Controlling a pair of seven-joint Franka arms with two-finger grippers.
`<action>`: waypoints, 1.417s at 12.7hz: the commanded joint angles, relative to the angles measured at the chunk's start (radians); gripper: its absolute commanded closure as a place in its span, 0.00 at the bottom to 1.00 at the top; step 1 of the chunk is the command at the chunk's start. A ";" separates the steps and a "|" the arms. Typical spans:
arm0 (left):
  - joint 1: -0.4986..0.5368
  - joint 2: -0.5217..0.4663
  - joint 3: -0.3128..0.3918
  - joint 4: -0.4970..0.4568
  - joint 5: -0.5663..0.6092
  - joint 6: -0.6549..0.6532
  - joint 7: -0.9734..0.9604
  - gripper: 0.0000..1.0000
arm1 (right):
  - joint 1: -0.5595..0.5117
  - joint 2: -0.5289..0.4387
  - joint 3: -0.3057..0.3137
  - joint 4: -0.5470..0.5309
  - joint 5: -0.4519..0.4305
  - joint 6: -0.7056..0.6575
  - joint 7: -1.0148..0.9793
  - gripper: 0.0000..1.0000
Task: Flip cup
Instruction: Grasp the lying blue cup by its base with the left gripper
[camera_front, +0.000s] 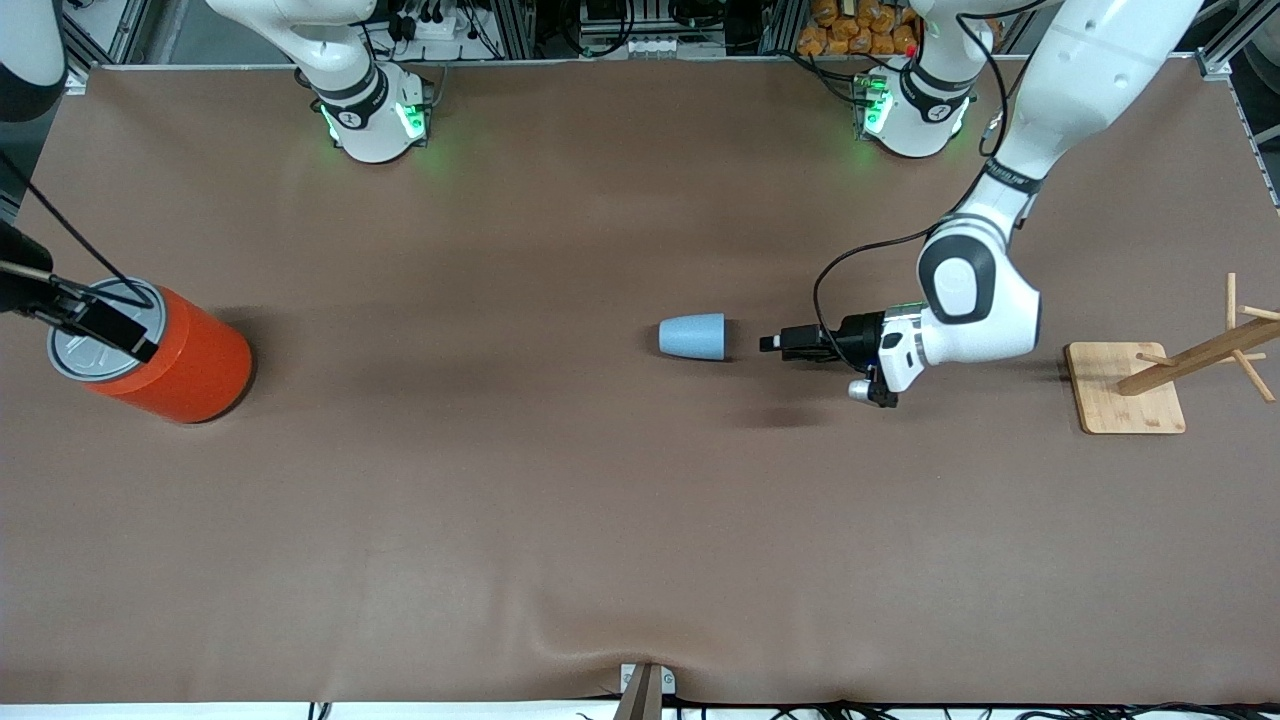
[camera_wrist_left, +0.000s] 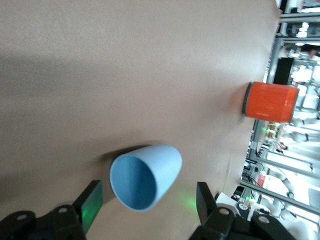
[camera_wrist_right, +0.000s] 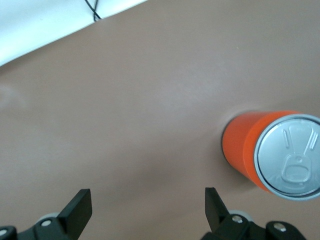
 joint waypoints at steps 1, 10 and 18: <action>0.002 0.057 -0.010 0.013 -0.083 0.011 0.110 0.23 | 0.018 -0.139 -0.021 -0.215 0.019 0.062 0.017 0.00; -0.096 0.071 -0.010 -0.001 -0.246 0.011 0.118 0.40 | 0.021 -0.046 -0.097 0.019 0.003 -0.096 -0.171 0.00; -0.159 0.120 -0.010 0.000 -0.356 0.034 0.224 0.99 | 0.010 -0.049 -0.093 0.054 0.005 -0.171 -0.161 0.00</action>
